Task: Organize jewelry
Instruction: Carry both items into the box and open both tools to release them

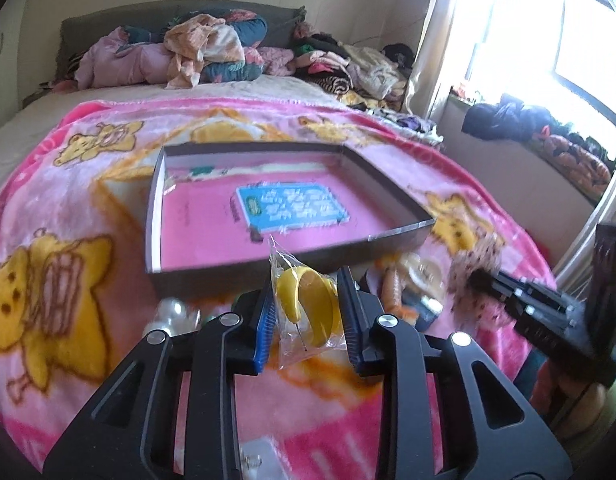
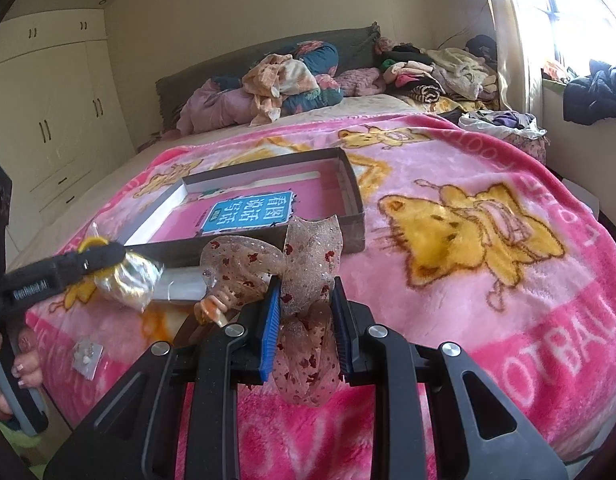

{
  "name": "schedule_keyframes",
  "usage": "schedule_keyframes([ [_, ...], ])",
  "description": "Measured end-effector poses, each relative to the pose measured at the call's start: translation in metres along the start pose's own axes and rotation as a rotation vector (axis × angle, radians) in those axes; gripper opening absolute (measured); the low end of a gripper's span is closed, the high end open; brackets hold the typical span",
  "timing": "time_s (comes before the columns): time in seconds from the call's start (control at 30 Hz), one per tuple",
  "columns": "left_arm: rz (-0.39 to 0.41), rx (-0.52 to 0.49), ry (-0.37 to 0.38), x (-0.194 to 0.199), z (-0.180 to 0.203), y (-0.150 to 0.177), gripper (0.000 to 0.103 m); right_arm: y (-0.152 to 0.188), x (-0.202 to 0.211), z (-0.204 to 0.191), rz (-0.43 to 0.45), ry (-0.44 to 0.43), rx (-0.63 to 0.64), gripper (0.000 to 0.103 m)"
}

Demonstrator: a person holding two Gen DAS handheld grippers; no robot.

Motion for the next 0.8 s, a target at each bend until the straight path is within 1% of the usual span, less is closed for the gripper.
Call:
schedule_keyframes([
  [0.1,0.028,0.002,-0.007,-0.001,-0.003,-0.013,0.021,-0.004,-0.003,0.001,0.0,0.001,0.002,0.023],
  [0.23,0.062,0.018,-0.035,-0.007,-0.014,-0.031,0.021,-0.016,-0.006,0.001,0.012,-0.006,0.01,0.023],
  [0.33,0.071,0.027,-0.06,-0.013,-0.022,-0.038,0.021,-0.027,-0.012,0.001,0.014,-0.016,0.011,0.023],
  [0.6,0.057,0.055,-0.119,-0.038,-0.046,-0.05,0.021,-0.059,-0.043,0.004,0.0,-0.02,0.028,0.023],
  [0.8,0.028,0.064,-0.133,-0.059,-0.052,-0.054,0.021,-0.084,-0.074,0.008,-0.03,-0.03,0.022,0.023],
])
Point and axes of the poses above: each gripper's, at about its wrist camera, not at the fingertips, and x roughly against the way its jaws point, z to its right, y to its underside, the point moved 3 cm from there along -x, roughly the way its jaws point, and after that the axes turned 10 degrees about -y, right-handed, at the moved point
